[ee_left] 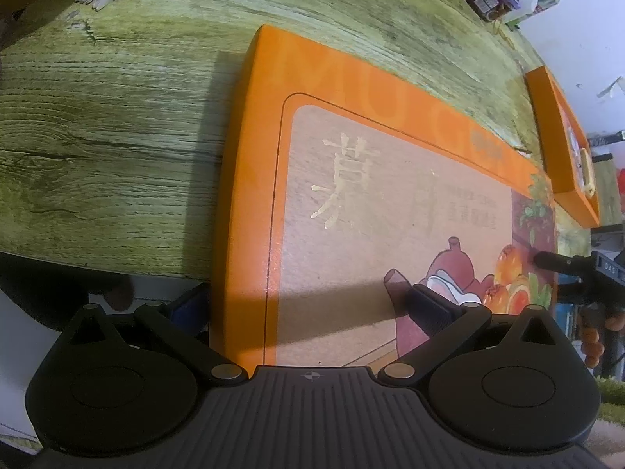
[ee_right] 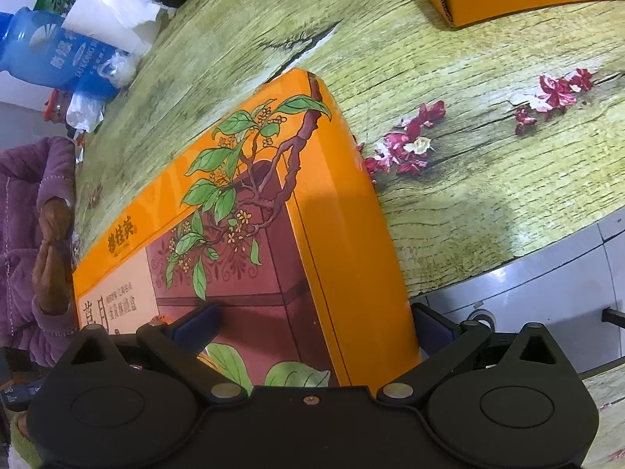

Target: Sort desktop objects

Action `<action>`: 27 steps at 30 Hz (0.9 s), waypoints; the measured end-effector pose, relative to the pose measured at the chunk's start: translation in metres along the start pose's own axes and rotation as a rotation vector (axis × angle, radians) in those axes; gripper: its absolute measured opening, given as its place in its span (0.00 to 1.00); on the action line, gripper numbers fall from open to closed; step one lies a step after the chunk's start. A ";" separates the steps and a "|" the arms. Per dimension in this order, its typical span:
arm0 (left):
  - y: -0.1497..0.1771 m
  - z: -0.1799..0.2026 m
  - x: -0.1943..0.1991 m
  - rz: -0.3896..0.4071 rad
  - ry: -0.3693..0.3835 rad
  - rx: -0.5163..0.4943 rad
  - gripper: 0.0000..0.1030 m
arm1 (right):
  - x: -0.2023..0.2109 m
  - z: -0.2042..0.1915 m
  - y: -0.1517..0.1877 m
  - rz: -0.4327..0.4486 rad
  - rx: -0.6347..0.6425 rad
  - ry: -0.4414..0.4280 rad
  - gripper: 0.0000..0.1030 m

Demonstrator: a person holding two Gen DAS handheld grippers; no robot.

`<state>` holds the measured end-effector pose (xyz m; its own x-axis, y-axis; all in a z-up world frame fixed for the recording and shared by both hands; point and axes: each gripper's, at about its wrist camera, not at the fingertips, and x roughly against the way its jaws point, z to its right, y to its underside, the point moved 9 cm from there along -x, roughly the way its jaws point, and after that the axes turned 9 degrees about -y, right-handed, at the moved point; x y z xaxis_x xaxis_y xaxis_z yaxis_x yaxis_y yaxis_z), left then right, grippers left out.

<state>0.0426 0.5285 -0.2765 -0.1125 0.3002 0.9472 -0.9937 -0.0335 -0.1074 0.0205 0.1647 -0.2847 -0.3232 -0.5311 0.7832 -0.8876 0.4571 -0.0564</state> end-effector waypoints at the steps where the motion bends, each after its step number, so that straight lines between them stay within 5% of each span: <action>1: 0.001 0.002 0.000 0.009 -0.001 -0.003 1.00 | 0.001 0.000 0.001 0.005 0.000 0.000 1.00; 15: 0.002 0.019 0.003 0.051 -0.006 -0.008 1.00 | 0.009 0.001 0.000 0.041 0.015 0.001 0.99; 27: -0.005 -0.003 0.021 0.104 -0.011 -0.028 1.00 | 0.018 -0.007 -0.002 0.072 0.025 -0.015 0.99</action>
<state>0.0447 0.5380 -0.2566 -0.2153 0.2855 0.9339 -0.9762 -0.0372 -0.2137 0.0191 0.1592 -0.2664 -0.3911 -0.5082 0.7673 -0.8699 0.4764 -0.1278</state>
